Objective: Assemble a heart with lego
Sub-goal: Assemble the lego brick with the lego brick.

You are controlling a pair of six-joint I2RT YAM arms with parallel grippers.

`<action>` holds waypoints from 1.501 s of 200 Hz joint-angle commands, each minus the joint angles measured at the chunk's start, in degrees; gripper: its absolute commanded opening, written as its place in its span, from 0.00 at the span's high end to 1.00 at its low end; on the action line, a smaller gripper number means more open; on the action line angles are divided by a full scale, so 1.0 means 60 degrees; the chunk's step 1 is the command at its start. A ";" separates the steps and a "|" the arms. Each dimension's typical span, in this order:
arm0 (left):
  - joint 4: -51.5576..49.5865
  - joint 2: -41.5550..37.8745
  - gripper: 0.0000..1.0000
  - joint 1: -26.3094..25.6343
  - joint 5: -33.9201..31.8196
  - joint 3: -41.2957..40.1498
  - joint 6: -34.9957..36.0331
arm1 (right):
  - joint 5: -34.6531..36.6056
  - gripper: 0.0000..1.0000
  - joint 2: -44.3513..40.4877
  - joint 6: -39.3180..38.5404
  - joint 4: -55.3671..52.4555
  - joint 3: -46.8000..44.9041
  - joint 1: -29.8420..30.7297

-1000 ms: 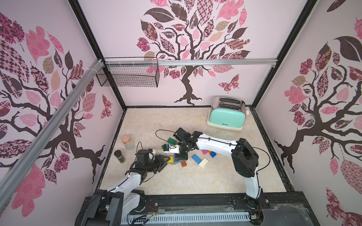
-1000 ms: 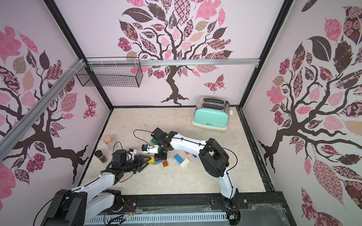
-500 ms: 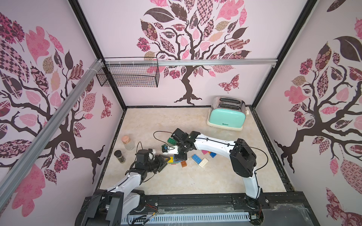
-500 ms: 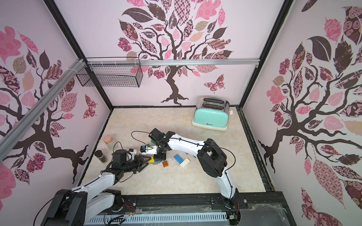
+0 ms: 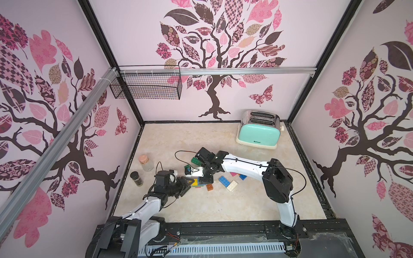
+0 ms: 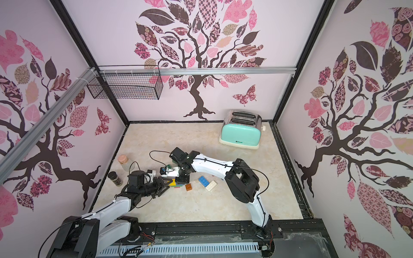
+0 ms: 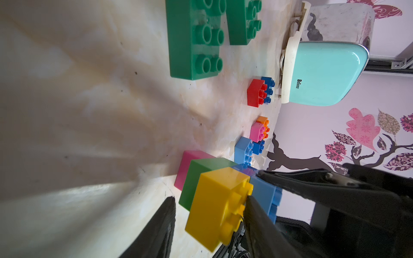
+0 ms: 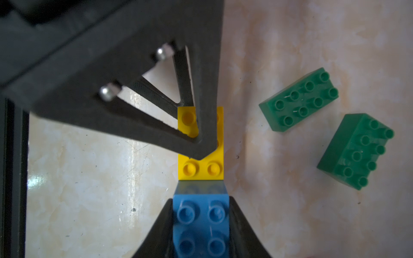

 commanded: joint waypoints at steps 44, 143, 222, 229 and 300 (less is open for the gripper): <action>-0.0908 -0.0015 0.49 -0.0038 -0.0431 0.0020 0.0214 | 0.0489 0.71 0.1162 -0.0143 -0.0947 -0.0279 0.0211; -0.1035 -0.0768 0.46 -0.0010 -0.0222 0.0426 -0.0027 | 0.0336 0.67 0.0445 0.0199 -0.1088 0.0411 0.0266; -0.3069 -0.2450 0.45 0.1304 -0.0415 0.0627 0.0301 | 0.0552 0.64 0.0435 0.0389 -0.1157 0.0607 0.0398; -0.3045 -0.2416 0.45 0.1305 -0.0391 0.0645 0.0270 | 0.0565 0.63 0.0432 0.0400 -0.1162 0.0641 0.0398; -0.2875 -0.2010 0.45 0.1309 -0.0339 0.0701 0.0368 | 0.0435 0.43 0.0103 0.0435 -0.1078 0.0872 0.0398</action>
